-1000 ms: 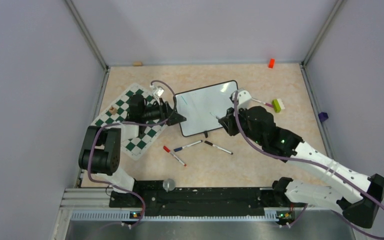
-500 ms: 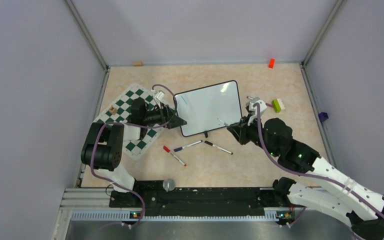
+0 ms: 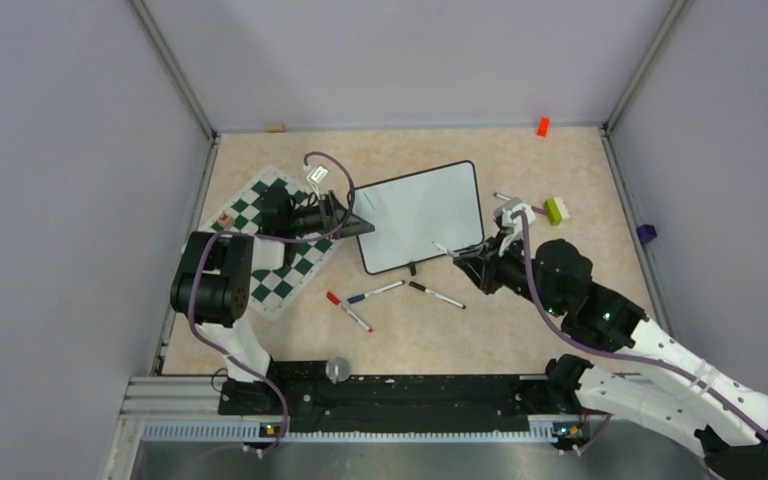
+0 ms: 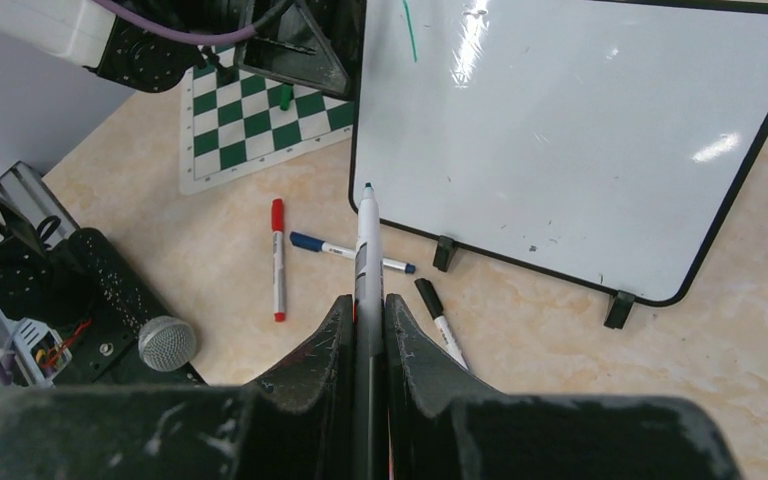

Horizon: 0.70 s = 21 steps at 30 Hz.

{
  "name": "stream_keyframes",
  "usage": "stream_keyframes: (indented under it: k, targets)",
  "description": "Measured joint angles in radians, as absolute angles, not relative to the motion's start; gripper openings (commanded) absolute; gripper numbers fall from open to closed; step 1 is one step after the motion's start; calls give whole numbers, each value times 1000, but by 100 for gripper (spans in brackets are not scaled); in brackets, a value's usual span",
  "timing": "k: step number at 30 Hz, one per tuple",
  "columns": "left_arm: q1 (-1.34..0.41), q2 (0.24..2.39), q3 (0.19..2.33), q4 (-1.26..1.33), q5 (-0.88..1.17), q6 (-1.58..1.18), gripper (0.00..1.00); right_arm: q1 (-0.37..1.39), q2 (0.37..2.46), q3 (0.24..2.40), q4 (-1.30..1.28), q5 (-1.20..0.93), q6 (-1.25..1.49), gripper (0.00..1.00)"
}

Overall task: Write a sentence on the whiteboard
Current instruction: Adjust the whiteboard at the center of the board, then hold the whiteboard at the center of the board.

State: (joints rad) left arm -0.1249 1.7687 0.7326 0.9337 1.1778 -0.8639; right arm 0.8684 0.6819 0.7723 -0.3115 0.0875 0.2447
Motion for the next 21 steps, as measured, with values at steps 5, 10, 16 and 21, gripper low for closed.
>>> stream_keyframes:
  k: [5,10,16,21]
  targets:
    - [-125,1795,753,947,1194,-854,99,868,690,772,-311,97,242,0]
    - [-125,1811,773,921,1197,-764,99,868,689,772,-311,139,237,0]
    - [-120,1801,773,804,1170,-561,99,868,689,767,-279,199,234,0]
    - [-119,1780,773,689,1140,-414,94,868,717,759,-241,233,219,0]
